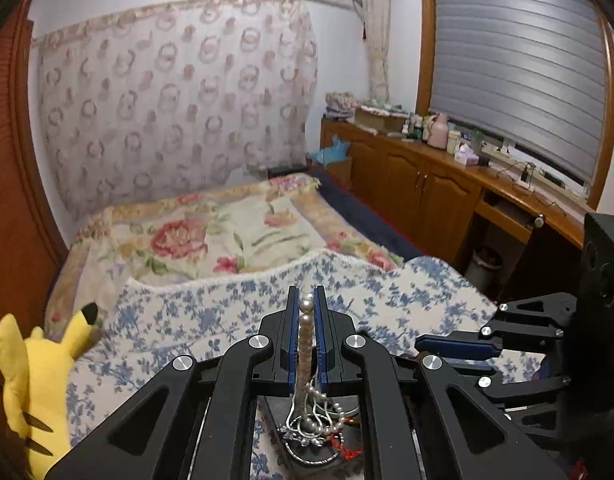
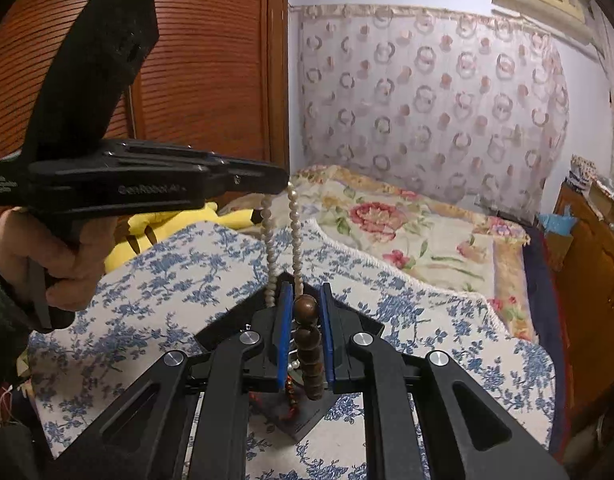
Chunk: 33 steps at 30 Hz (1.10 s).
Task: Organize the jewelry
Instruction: 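Lower the pearl necklace and bead bracelet into the black box and open both grippers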
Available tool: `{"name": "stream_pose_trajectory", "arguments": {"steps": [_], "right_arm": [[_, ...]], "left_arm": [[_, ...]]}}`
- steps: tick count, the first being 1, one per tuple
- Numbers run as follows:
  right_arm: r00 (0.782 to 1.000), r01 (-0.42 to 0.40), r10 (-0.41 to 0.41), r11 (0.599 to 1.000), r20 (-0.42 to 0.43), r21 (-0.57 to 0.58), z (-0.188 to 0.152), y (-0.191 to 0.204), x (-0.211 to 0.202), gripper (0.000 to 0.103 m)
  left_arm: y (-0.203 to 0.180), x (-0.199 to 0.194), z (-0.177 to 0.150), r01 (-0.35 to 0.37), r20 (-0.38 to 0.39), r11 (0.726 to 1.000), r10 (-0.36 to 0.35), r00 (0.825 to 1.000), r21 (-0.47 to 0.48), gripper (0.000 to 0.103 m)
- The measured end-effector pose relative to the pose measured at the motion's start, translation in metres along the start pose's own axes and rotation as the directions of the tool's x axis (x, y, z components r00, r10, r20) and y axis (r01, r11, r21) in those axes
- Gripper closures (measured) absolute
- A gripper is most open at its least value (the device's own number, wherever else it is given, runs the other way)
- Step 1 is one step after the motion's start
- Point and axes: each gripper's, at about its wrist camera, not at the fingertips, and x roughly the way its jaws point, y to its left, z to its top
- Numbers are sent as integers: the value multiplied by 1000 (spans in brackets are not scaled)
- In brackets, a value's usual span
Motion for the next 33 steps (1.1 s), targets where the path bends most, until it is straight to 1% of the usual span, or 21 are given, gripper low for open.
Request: {"name": "stream_pose_trajectory", "arguments": {"steps": [4, 8, 14, 18, 21, 23, 24, 27, 28, 29, 31, 32, 33], "right_arm": [[1000, -10, 10, 1000, -24, 8, -3, -5, 15, 88], [999, -18, 19, 1000, -51, 16, -7, -9, 29, 88], [996, -20, 22, 999, -83, 34, -13, -12, 43, 88], [995, -23, 28, 999, -93, 47, -13, -14, 46, 88], [995, -21, 26, 999, -95, 48, -14, -15, 46, 88], [995, -23, 28, 998, -97, 54, -14, -16, 46, 88], [995, -26, 32, 998, -97, 58, -14, -16, 46, 88], [995, -14, 19, 999, -101, 51, -16, -13, 44, 87], [995, -11, 16, 999, -99, 50, -17, -12, 42, 82], [995, -12, 17, 999, -96, 49, -18, -12, 40, 74], [997, -9, 13, 998, -76, 54, -19, -10, 32, 71], [998, 0, 4, 998, -68, 59, -20, -10, 29, 71], [998, 9, -5, 998, -63, 64, -22, -10, 25, 71]], "left_arm": [[12, 21, -7, 6, -29, 1000, -6, 1000, -17, 97], [17, 34, -14, 14, -55, 1000, -15, 998, -23, 96], [21, 39, -32, 18, -78, 999, -21, 997, -36, 94], [23, 36, -41, 16, -78, 999, -19, 997, -41, 87], [23, 32, -49, 11, -79, 999, -15, 997, -43, 84], [24, 28, -57, 5, -80, 999, -9, 997, -48, 80], [26, 27, -60, 5, -82, 999, -9, 997, -53, 76], [29, 21, -71, 1, -88, 997, -8, 996, -75, 73], [29, 19, -75, -5, -89, 997, -2, 996, -78, 69], [30, 17, -78, -9, -89, 997, 2, 996, -78, 67], [30, 13, -85, -25, -87, 997, 19, 996, -75, 52], [28, 12, -88, -34, -88, 997, 28, 996, -75, 47], [28, 9, -90, -47, -88, 996, 41, 995, -74, 39]]}}
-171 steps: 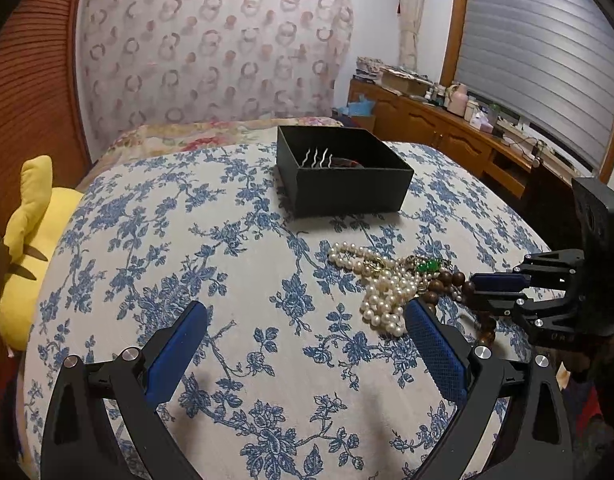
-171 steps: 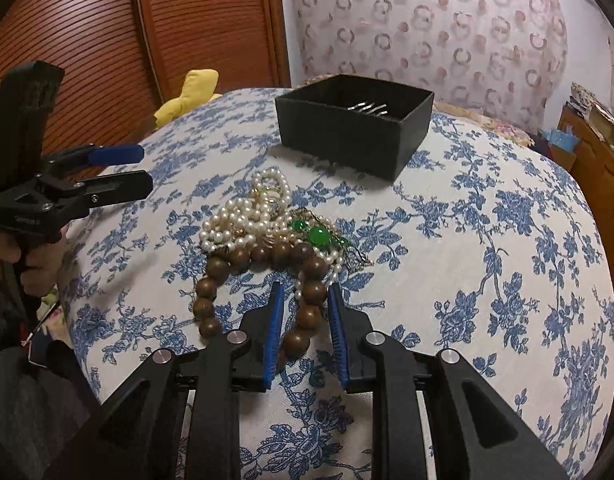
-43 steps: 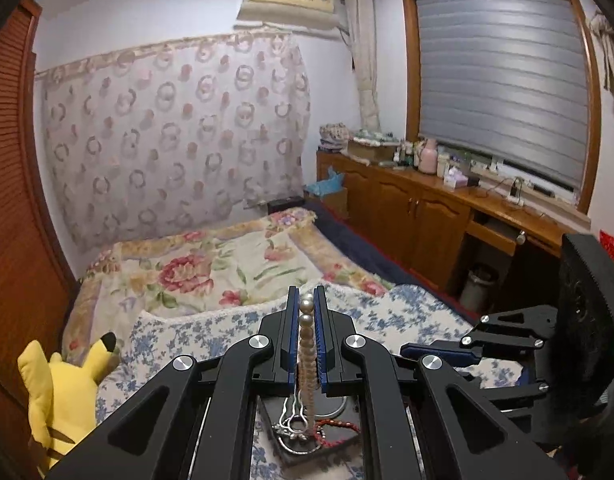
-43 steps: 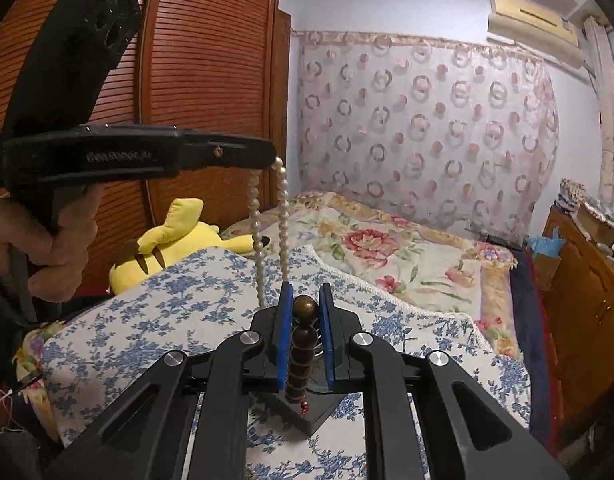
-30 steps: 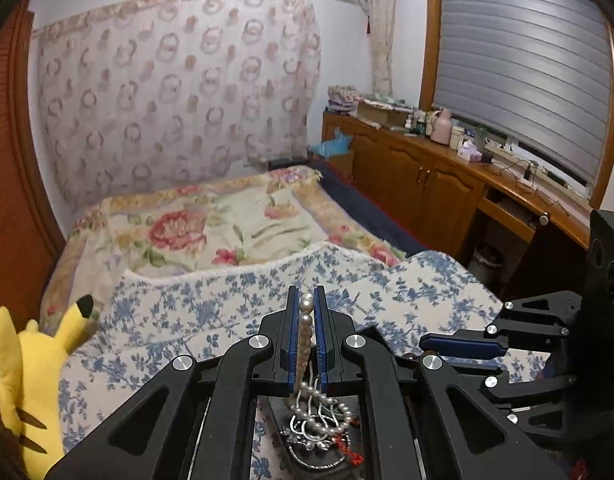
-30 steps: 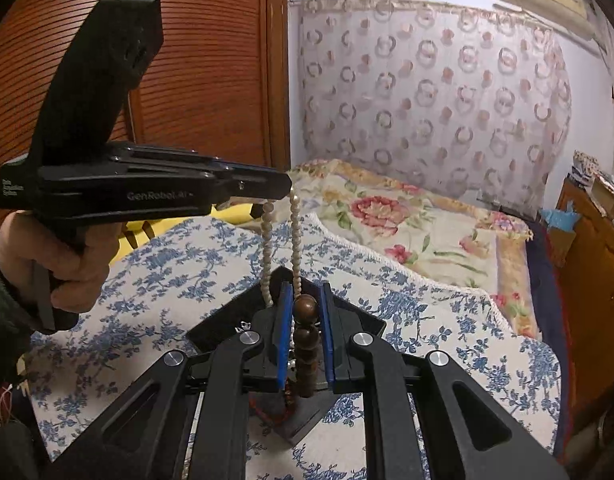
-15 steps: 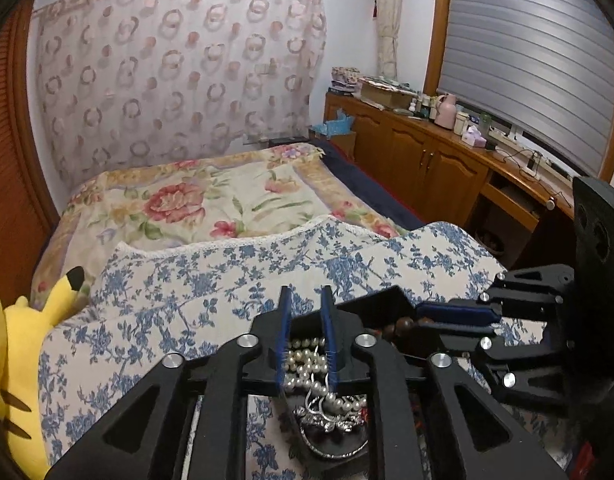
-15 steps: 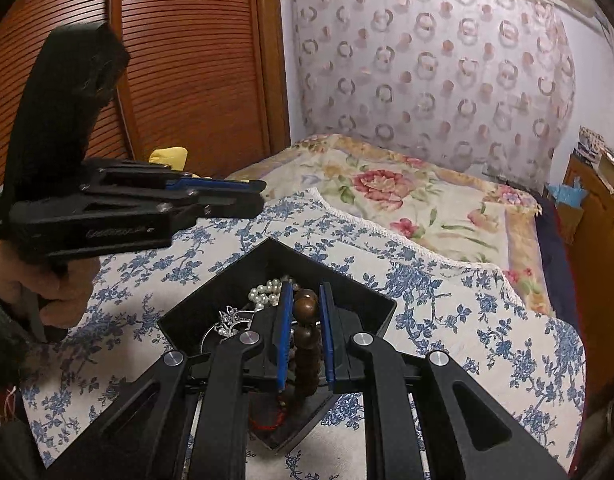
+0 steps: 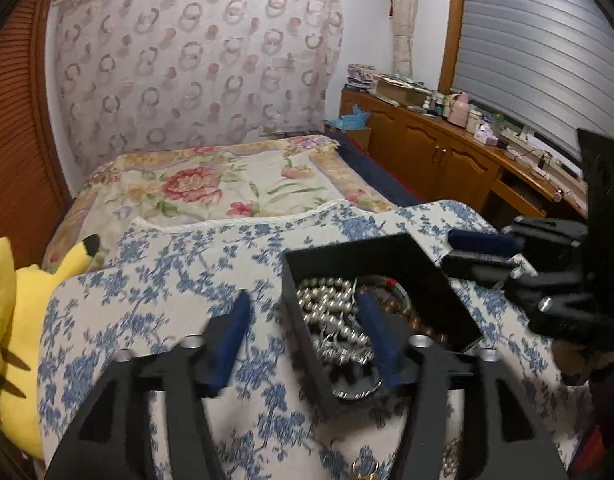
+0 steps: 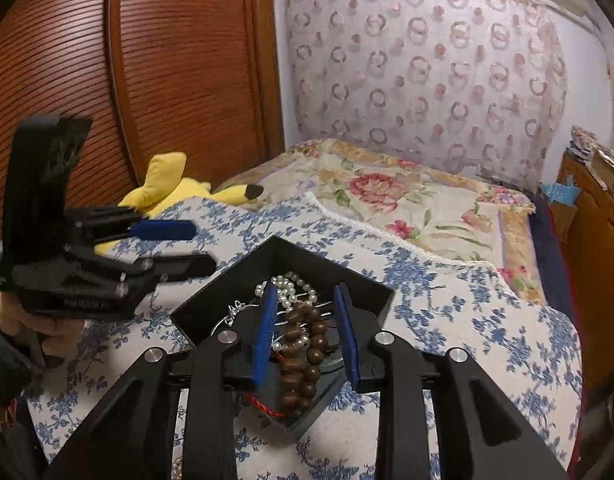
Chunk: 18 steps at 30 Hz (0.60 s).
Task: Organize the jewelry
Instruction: 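Lower the pearl necklace and bead bracelet into the black box and open both grippers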
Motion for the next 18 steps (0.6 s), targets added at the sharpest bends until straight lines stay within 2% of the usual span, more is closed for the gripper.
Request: {"name": "stream_pose_trajectory", "arguments": {"steps": [2, 4, 5, 8, 9, 16, 18], "right_arm": [[1000, 3, -3, 1000, 2, 13, -5, 0, -8, 71], [1000, 12, -12, 1000, 4, 15, -10, 1, -15, 71], [1000, 19, -19, 1000, 2, 16, -13, 2, -19, 71], [999, 32, -32, 999, 1, 23, -23, 5, -29, 71], [999, 36, -36, 999, 2, 28, -26, 6, -32, 71], [999, 48, -48, 997, -6, 53, -53, 15, -52, 71], [999, 54, -53, 997, -13, 60, -62, 19, -57, 67]], "left_arm": [[-2, -6, -7, -17, 8, 1000, 17, 1000, 1, 33], [-4, -13, -15, -31, 10, 999, 31, 999, -5, 18], [-5, -15, -18, -34, 10, 999, 34, 999, -8, 16], [-9, -24, -30, -39, 3, 999, 39, 999, -10, 15], [-11, -26, -33, -44, 2, 999, 44, 999, -9, 11], [-25, -46, -56, -41, 2, 999, 41, 999, -2, 11], [-29, -52, -63, -41, 3, 999, 41, 999, -4, 10]]}}
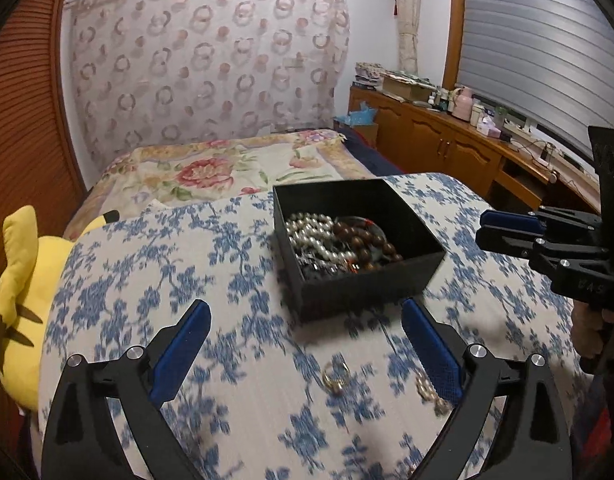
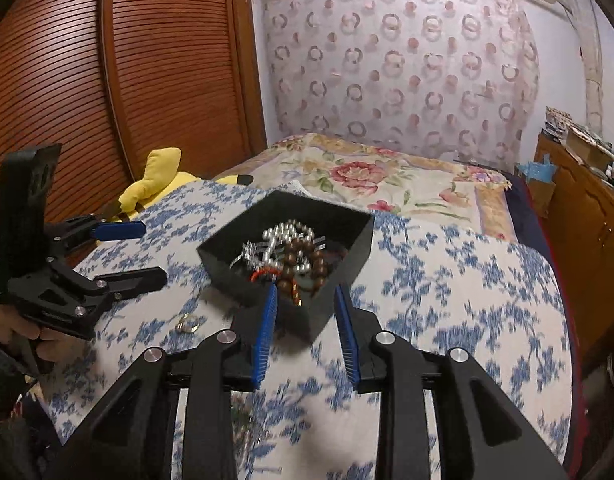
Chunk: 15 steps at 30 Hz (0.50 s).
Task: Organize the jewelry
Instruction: 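Lower the pearl necklace and bead bracelet into the black box and open both grippers, then grasp the small gold charm with the left gripper while the right gripper grasps the jade necklace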
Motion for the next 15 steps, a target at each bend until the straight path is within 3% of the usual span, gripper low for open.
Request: {"name": "stream_pose_trajectory", "arguments": {"steps": [2, 15], "right_arm": [[1000, 2, -2, 1000, -3, 8, -9, 1, -4, 58], [995, 13, -8, 999, -97, 51, -66, 7, -13, 57]], "left_arm": [[-1, -6, -8, -2, 0, 1000, 2, 1000, -2, 10], [-12, -24, -56, 2, -52, 999, -4, 999, -46, 9]]}}
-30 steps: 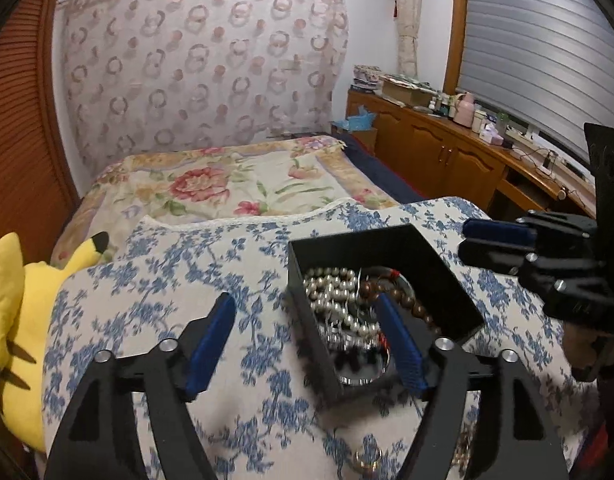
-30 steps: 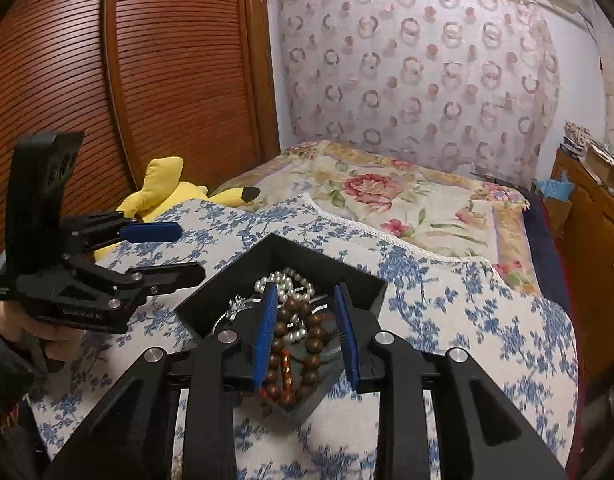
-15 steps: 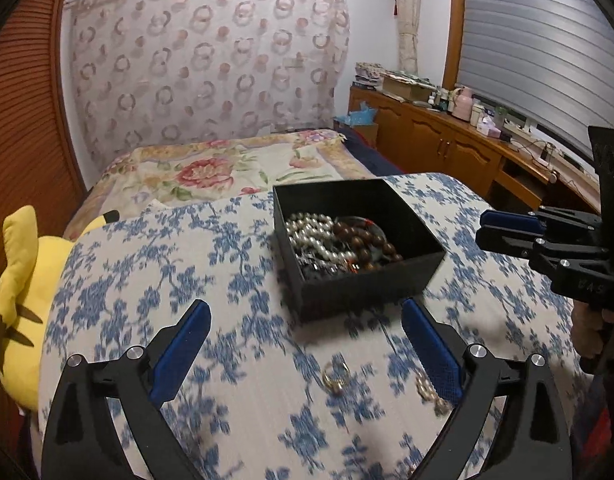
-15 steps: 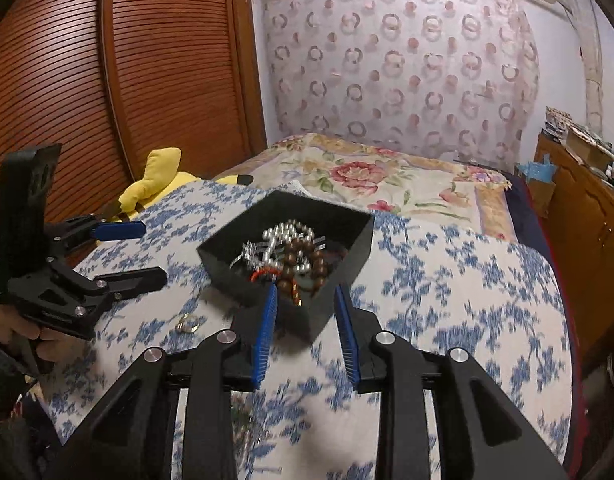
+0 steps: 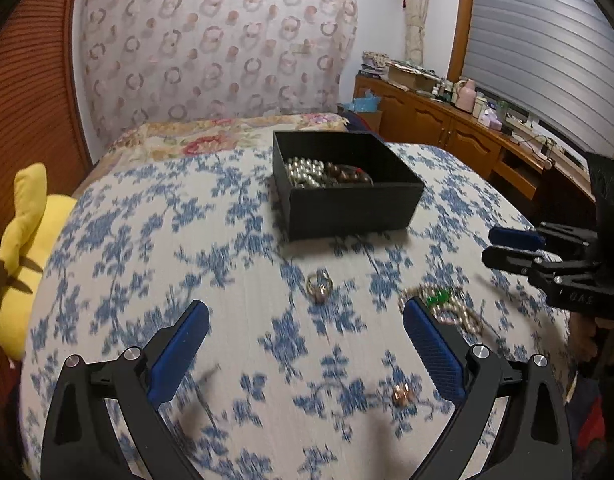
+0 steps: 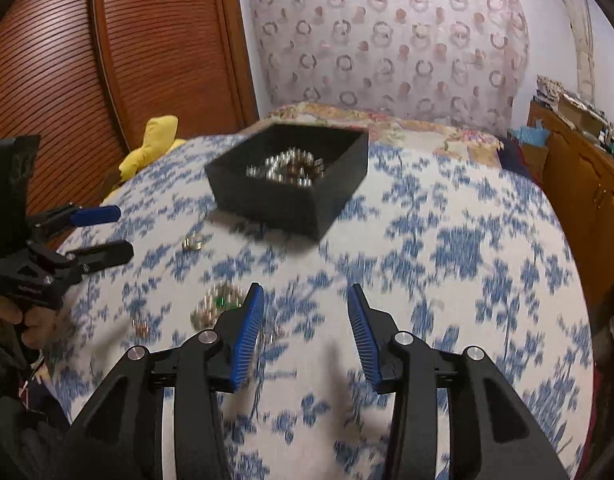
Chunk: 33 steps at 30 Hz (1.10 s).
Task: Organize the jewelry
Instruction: 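Grasp the small gold charm with the left gripper while the right gripper grasps the jade necklace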
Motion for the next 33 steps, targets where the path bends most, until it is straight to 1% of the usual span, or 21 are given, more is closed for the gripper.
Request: {"name": "stream_pose_trajectory", "arguments": {"steps": [5, 8, 9, 10, 11, 13, 14, 16, 17, 19, 23, 24, 25, 27, 33], "right_arm": [[1000, -14, 14, 1000, -25, -4, -18, 8, 0, 57], [999, -20, 19, 999, -42, -26, -25, 16, 2, 57], [999, -19, 18, 999, -45, -32, -26, 18, 3, 57], [999, -16, 14, 999, -44, -44, -27, 20, 3, 57], [999, -15, 13, 999, -40, -49, -28, 20, 2, 57], [999, -16, 15, 999, -40, -49, -27, 20, 3, 57], [999, -15, 13, 999, -39, -46, -27, 19, 3, 57], [999, -13, 12, 999, -35, -47, -28, 20, 3, 57], [999, -11, 10, 999, -32, -50, -29, 20, 3, 57], [1000, -5, 4, 998, -28, -55, -30, 21, 2, 57], [1000, 0, -1, 998, -22, -59, -30, 22, 2, 57], [1000, -1, 0, 998, -21, -57, -30, 21, 2, 57], [1000, -3, 2, 998, -22, -56, -30, 21, 2, 57], [1000, -4, 3, 999, -22, -54, -30, 21, 2, 57], [999, -13, 12, 998, -30, -63, -31, 22, 2, 57]], "left_arm": [[-9, -3, -15, 24, -25, 1000, -24, 999, 15, 9], [-19, -5, -24, 52, -45, 998, -51, 998, 36, 9], [-22, -6, -27, 61, -50, 997, -59, 997, 41, 11], [-26, -7, -29, 75, -60, 996, -72, 996, 49, 18], [-28, -6, -31, 81, -67, 995, -77, 995, 52, 22], [-35, -6, -34, 104, -88, 993, -99, 991, 58, 36], [-39, -5, -36, 115, -99, 991, -109, 989, 63, 40], [-46, -2, -39, 128, -114, 989, -119, 986, 77, 52], [-48, 0, -39, 131, -120, 988, -121, 985, 83, 55], [-52, 4, -40, 133, -135, 987, -120, 984, 91, 63], [-57, 9, -41, 118, -140, 987, -103, 985, 105, 70], [-57, 9, -41, 114, -138, 988, -99, 985, 108, 74], [-57, 9, -40, 111, -137, 988, -95, 986, 110, 81], [-59, 10, -41, 98, -135, 987, -81, 987, 125, 89], [-55, 2, -42, 108, -108, 989, -96, 989, 104, 89]]}}
